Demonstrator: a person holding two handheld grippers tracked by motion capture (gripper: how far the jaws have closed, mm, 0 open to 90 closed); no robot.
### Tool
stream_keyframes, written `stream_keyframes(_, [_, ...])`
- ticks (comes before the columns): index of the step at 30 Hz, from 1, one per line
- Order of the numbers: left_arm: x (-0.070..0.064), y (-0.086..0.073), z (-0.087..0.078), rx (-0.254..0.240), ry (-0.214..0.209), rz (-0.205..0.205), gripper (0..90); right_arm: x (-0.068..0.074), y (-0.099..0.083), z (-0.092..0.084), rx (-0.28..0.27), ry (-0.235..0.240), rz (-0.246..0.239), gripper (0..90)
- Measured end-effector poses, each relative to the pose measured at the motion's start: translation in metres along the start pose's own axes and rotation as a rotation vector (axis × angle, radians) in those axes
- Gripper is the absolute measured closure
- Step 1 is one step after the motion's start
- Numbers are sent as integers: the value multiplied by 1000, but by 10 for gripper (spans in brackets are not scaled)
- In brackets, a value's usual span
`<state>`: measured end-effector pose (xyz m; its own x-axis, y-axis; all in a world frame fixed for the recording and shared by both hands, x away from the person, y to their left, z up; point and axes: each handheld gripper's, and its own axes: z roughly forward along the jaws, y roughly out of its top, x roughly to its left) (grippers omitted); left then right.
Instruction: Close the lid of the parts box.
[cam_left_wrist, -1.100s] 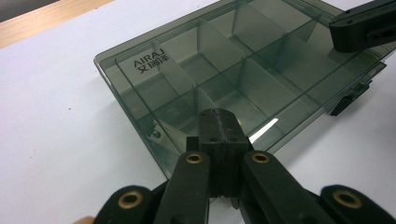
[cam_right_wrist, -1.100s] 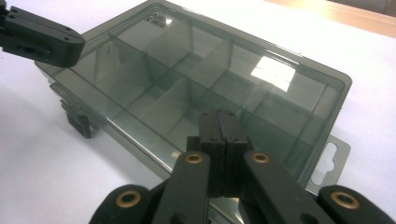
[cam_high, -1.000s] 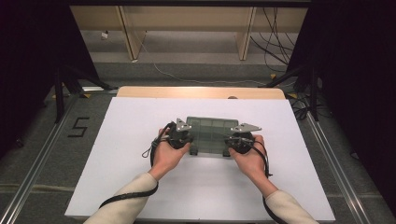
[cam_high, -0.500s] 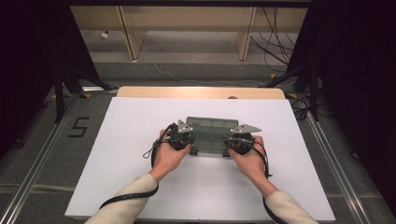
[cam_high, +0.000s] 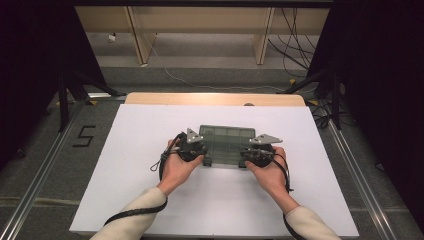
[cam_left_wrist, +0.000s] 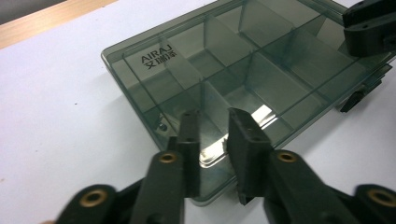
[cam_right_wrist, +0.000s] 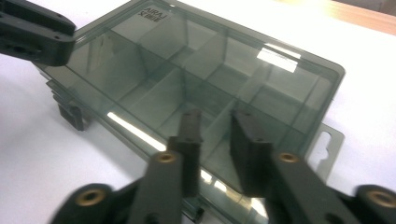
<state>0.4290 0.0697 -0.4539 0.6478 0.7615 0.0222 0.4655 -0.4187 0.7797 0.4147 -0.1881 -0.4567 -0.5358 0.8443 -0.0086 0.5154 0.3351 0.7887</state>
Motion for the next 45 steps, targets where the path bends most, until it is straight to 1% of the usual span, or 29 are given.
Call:
stream_keyframes(2, [1, -1, -2, -8, -5, 23, 617, -1, -1, -3, -22, 1, 10, 626])
stream_keyframes(3, [1, -2, -3, -25, -9, 10, 587, -1, -2, -5, -24, 4, 12, 596])
stream_keyframes(5, [3, -1, -7, -35, -7, 17, 527, -2, -2, -8, -49, 8, 15, 546])
stream_keyframes(6, [3, -1, -9, -43, -4, 22, 482, -4, -2, -10, -64, 1, -3, 517])
stream_keyframes(8, [5, 0, -16, -43, -1, 55, 396, -3, -2, -13, -92, 21, 10, 469])
stream_keyframes(9, [3, 0, -17, -57, 4, 45, 354, -3, -2, -15, -101, 20, 3, 438])
stream_keyframes(10, [4, -1, -20, -61, 5, 55, 323, -3, -2, -15, -130, 15, -9, 422])
stream_keyframes(11, [3, -1, -23, -66, 0, 49, 287, -3, -2, -17, -118, 25, -8, 405])
stream_keyframes(12, [3, -2, -25, -76, -2, 46, 245, -3, -3, -19, -131, 21, -16, 390])
stream_keyframes(13, [4, -3, -28, -78, -13, 50, 210, -2, -3, -20, -134, 34, -5, 379])
stream_keyframes(14, [4, -4, -31, -73, -23, 49, 167, -2, -4, -20, -154, 34, -18, 363])
stream_keyframes(15, [4, -5, -34, -81, -25, 50, 135, -1, -4, -22, -141, 42, -20, 354])
stream_keyframes(16, [4, -6, -37, -96, -25, 41, 106, -1, -4, -24, -152, 44, -33, 348])
stream_keyframes(17, [4, -7, -40, -112, -25, 42, 77, 0, -4, -25, -147, 57, -27, 334])
stream_keyframes(18, [5, -8, -44, -106, -24, 41, 44, 0, -5, -24, -182, 62, -41, 323])
stream_keyframes(19, [6, -8, -47, -111, -28, 43, 24, 1, -5, -28, -163, 77, -28, 313])
stream_keyframes(20, [5, -9, -49, -136, -35, 26, 4, 1, -5, -29, -169, 82, -35, 298])
stream_keyframes(22, [7, -11, -57, -132, -28, 37, 0, 2, -7, -29, -201, 94, -30, 271])
stream_keyframes(23, [8, -12, -60, -149, -29, 26, 0, 2, -7, -32, -189, 98, -32, 263])
stream_keyframes(24, [9, -13, -63, -150, -29, 35, 0, 3, -8, -33, -191, 100, -35, 254])
stream_keyframes(25, [9, -14, -65, -166, -33, 13, 0, 3, -8, -34, -195, 106, -39, 247])
stream_keyframes(28, [12, -19, -74, -179, -36, 9, 0, 5, -10, -36, -213, 119, -33, 238])
stream_keyframes(31, [12, -25, -81, -189, -30, 3, 0, 6, -12, -42, -198, 108, -43, 226])
stream_keyframes(34, [14, -31, -87, -195, -31, 11, 0, 7, -14, -44, -222, 123, -38, 223])
stream_keyframes(35, [15, -34, -88, -198, -32, 3, 0, 6, -14, -46, -215, 111, -42, 222])
stream_keyframes(38, [17, -39, -93, -209, -44, -10, 0, 7, -17, -48, -229, 115, -40, 218])
stream_keyframes(39, [17, -41, -95, -207, -42, -7, 0, 7, -17, -49, -227, 121, -35, 215])
stream_keyframes(40, [18, -42, -96, -208, -39, -10, 0, 7, -18, -52, -206, 108, -42, 214])
stream_keyframes(45, [18, -49, -103, -207, -38, -10, 0, 8, -22, -55, -212, 112, -46, 212])
